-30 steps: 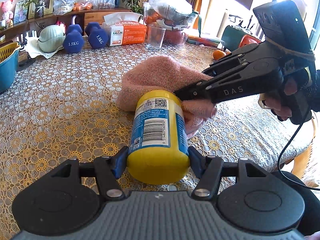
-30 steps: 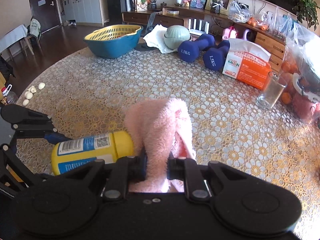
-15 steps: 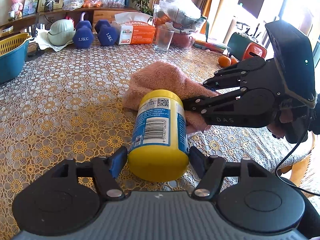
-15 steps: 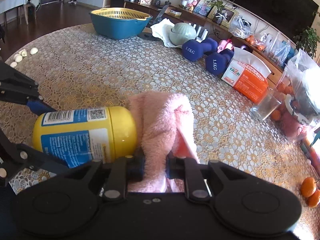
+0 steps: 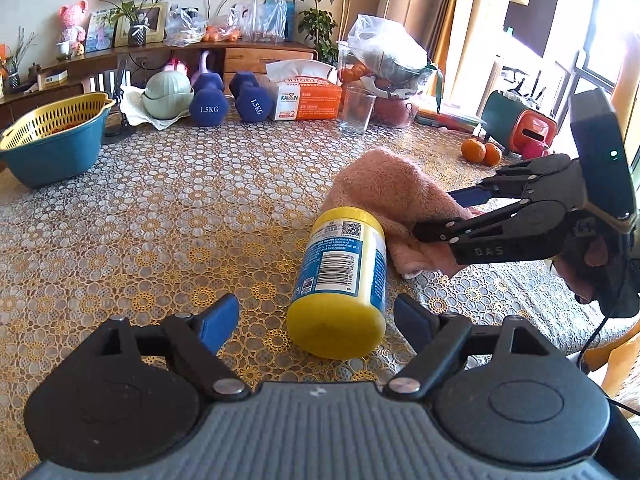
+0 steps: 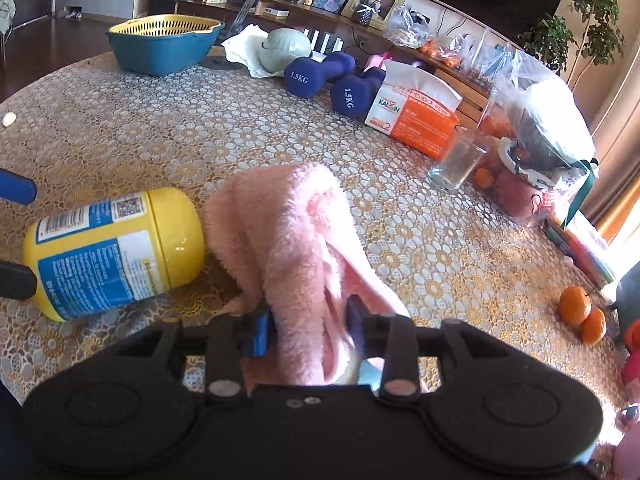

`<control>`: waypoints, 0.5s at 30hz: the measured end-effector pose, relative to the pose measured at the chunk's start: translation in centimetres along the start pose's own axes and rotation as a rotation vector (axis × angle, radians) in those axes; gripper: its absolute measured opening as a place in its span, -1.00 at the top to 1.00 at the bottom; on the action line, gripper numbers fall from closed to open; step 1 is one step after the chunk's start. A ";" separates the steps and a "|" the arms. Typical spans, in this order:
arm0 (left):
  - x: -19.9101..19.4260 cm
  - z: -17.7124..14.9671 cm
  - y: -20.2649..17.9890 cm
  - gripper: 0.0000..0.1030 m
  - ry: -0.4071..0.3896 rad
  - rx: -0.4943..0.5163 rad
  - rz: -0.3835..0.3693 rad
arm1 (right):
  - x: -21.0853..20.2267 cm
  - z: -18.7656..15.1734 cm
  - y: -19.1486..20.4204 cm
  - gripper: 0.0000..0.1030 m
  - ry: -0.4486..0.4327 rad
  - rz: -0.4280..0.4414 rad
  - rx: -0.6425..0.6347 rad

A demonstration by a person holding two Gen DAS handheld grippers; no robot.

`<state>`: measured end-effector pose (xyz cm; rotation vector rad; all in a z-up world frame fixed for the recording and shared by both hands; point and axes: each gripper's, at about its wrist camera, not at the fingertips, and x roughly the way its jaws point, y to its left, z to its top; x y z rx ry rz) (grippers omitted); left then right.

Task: Clean container
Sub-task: 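Lower the jar to the table with the left tool while the right tool lowers the towel, then open the left tool off the jar while the right tool releases the towel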

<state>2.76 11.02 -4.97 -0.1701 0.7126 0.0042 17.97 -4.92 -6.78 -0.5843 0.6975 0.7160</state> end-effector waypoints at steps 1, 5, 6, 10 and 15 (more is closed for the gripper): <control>-0.3 0.0 -0.2 -0.67 -0.005 0.000 0.011 | -0.6 -0.1 -0.2 0.04 -0.019 0.010 0.020; -1.3 0.0 -1.0 -0.97 -0.038 0.010 0.058 | -4.5 -0.7 -1.1 -0.32 -0.126 0.034 0.102; -1.6 0.0 -1.3 -0.99 -0.049 0.015 0.072 | -5.4 -0.9 -1.2 -0.35 -0.146 0.051 0.118; -2.4 0.0 -2.5 -1.00 -0.069 0.033 0.085 | -9.3 -2.3 -1.2 -0.51 -0.235 0.113 0.187; -3.0 -0.3 -4.0 -1.00 -0.081 0.054 0.110 | -12.9 -4.2 -1.0 -0.64 -0.329 0.156 0.271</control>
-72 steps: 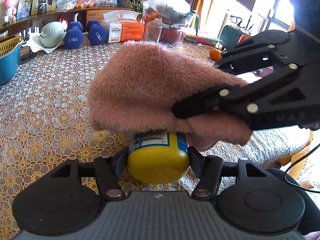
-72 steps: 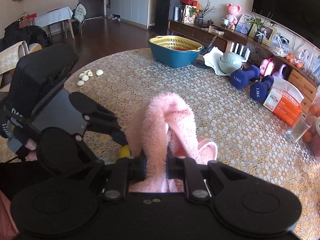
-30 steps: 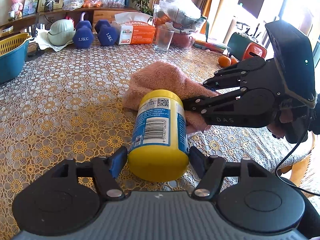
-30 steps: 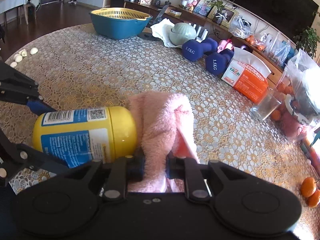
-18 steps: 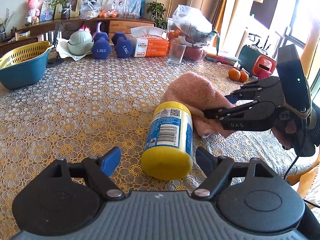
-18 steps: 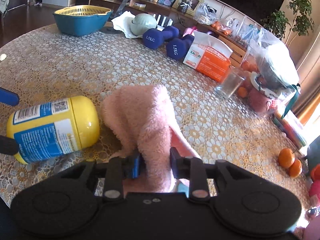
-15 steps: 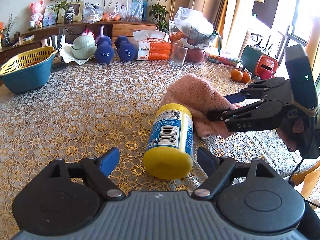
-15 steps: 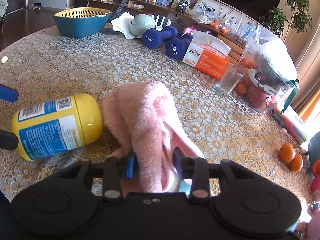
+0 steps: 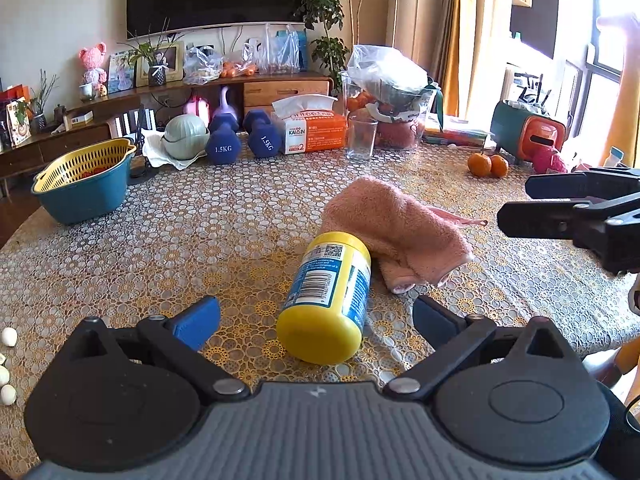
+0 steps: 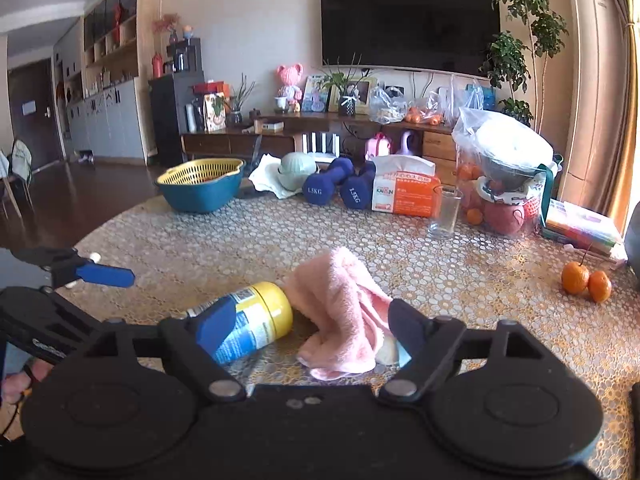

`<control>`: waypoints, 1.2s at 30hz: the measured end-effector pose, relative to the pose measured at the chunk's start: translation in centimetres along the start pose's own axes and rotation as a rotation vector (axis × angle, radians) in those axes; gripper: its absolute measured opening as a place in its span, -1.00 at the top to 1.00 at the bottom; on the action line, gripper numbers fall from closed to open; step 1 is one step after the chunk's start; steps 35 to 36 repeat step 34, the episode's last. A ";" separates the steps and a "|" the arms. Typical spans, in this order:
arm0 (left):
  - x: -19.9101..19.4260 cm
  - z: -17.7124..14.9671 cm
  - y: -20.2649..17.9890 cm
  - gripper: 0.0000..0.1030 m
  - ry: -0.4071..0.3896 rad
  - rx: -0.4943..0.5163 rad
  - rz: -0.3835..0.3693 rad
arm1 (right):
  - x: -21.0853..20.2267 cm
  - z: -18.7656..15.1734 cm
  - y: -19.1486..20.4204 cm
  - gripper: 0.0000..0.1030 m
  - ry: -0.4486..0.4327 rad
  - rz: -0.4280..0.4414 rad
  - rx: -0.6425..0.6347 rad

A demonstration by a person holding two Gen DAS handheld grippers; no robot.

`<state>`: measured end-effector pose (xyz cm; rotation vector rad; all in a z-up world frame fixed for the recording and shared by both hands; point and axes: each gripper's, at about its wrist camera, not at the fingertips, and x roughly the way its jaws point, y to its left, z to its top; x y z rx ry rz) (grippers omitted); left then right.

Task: Clean container
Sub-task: 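Open the left tool off the jar while the right tool releases the towel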

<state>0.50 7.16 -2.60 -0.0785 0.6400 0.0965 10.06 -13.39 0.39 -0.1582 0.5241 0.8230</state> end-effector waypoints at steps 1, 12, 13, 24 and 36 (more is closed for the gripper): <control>-0.1 0.0 -0.2 -1.00 0.001 -0.003 0.001 | -0.6 -0.1 0.0 -0.67 -0.013 0.003 0.018; -2.0 -0.7 -1.9 -1.00 -0.035 -0.059 0.002 | -4.4 -2.3 0.4 -0.75 -0.089 -0.012 0.090; -2.2 -0.8 -2.1 -1.00 -0.038 -0.056 0.008 | -4.5 -2.5 0.4 -0.76 -0.089 -0.009 0.097; -2.5 -1.3 -3.5 -1.00 -0.044 -0.032 0.053 | -5.1 -4.0 -0.2 -0.76 -0.069 -0.027 0.164; -2.5 -1.1 -4.2 -1.00 -0.054 -0.004 0.055 | -5.1 -4.4 -0.5 -0.76 -0.062 -0.037 0.191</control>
